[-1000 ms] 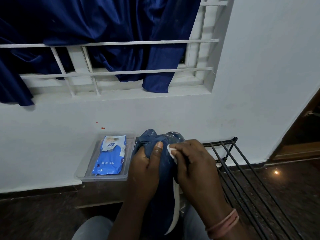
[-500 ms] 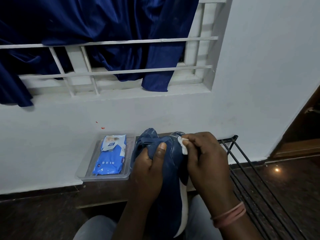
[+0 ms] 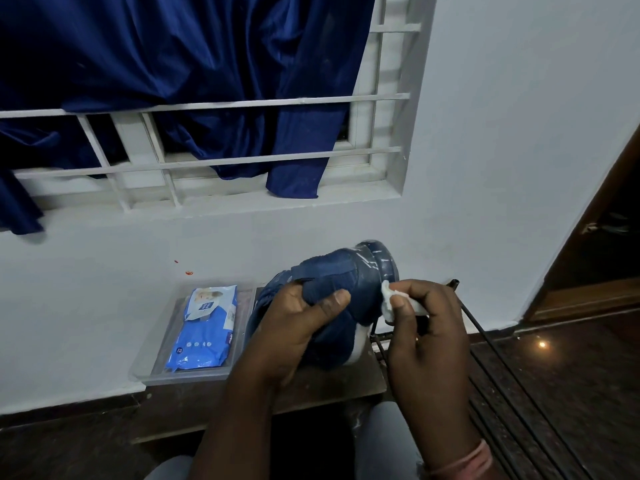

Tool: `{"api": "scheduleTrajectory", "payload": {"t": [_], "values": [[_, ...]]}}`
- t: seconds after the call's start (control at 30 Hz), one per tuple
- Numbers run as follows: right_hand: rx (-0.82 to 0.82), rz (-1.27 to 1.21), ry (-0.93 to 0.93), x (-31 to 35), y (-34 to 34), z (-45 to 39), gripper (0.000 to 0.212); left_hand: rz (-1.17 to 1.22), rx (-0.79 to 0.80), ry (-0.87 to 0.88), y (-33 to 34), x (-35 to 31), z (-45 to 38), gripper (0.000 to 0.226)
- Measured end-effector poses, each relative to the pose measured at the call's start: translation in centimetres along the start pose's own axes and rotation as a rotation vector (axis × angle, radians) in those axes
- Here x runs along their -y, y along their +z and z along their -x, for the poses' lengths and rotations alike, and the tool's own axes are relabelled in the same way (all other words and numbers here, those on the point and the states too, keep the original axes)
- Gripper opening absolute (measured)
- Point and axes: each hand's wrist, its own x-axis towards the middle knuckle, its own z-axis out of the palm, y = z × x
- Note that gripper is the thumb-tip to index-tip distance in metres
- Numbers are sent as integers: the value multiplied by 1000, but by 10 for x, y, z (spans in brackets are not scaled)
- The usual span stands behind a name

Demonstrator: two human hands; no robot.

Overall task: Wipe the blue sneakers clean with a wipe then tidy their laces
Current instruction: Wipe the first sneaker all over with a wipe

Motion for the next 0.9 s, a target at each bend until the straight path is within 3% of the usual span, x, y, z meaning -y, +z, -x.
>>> {"api": "scheduleTrajectory", "payload": {"t": [0.1,0.27,0.4,0.5,0.67,0.9], "values": [[59,114,-20,-5,1,6,15,201,-63,-94,15,0,0,48],[115,228,-150,-9,1,12,19,4,-320,-151,29,-5,-9,45],[117,313,-199,-8,3,4,20,-6,-340,-68,42,-4,-10,12],[81,362,-193,-6,3,-7,16,-39,-330,6,45,-3,-9,12],[-30,184,-67,6,1,-23,14,-116,-350,145,47,-13,-12,11],[63,222,-110,3,-1,-16,24,-148,-424,189,37,-12,-10,9]]}}
